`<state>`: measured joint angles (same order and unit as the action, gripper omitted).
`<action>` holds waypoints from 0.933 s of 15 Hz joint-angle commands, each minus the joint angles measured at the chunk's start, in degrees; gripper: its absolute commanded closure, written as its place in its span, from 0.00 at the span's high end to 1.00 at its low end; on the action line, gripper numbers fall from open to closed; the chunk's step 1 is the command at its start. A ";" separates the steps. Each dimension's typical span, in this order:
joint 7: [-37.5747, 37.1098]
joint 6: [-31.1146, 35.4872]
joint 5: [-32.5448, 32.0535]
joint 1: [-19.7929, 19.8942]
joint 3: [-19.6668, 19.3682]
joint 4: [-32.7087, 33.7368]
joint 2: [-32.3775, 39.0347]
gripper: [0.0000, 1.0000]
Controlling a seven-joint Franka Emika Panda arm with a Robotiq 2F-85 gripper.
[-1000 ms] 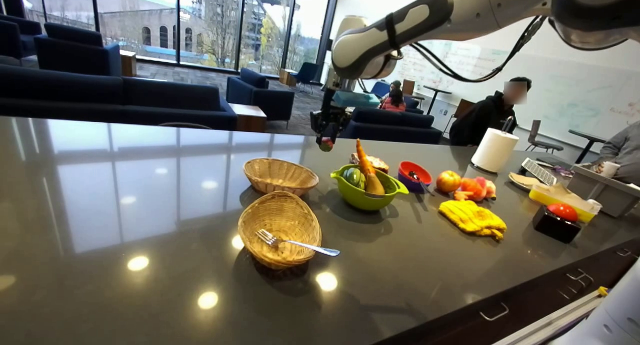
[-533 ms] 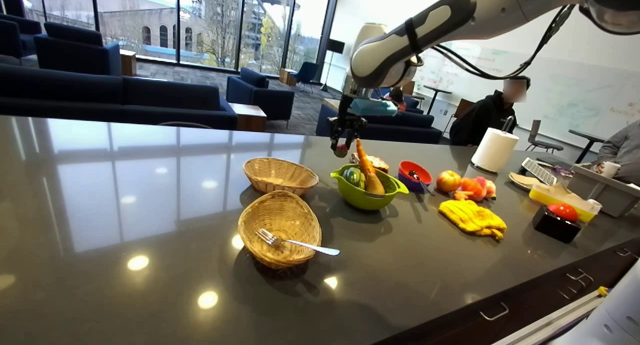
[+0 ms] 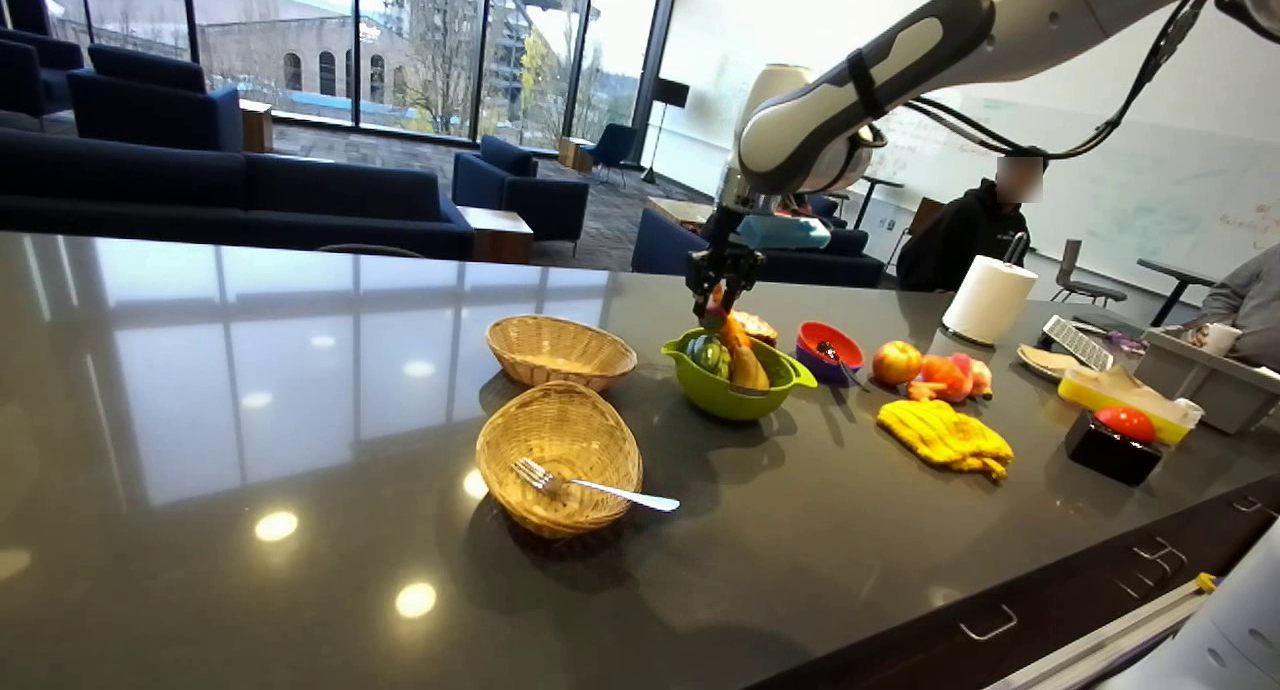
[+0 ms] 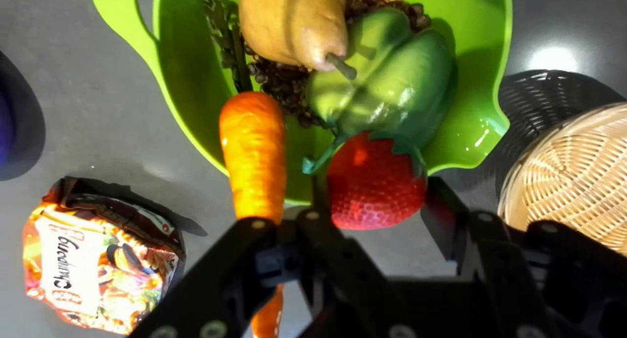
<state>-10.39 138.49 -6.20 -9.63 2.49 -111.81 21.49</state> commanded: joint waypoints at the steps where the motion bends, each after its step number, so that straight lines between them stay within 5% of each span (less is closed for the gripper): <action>1: 2.06 1.38 0.08 1.16 0.12 -4.71 -3.82 0.26; 3: 2.66 1.46 -0.06 1.43 0.09 -5.38 -4.22 0.35; 4: 2.58 1.40 -0.10 1.55 -0.01 -5.64 -4.46 0.76; 9: 1.63 2.31 -0.79 1.88 -1.15 -6.29 -5.02 0.98; 14: 0.52 3.83 -1.57 2.55 -3.10 -7.03 -5.50 1.00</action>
<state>-9.10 140.69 -6.29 -7.95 0.17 -115.86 18.68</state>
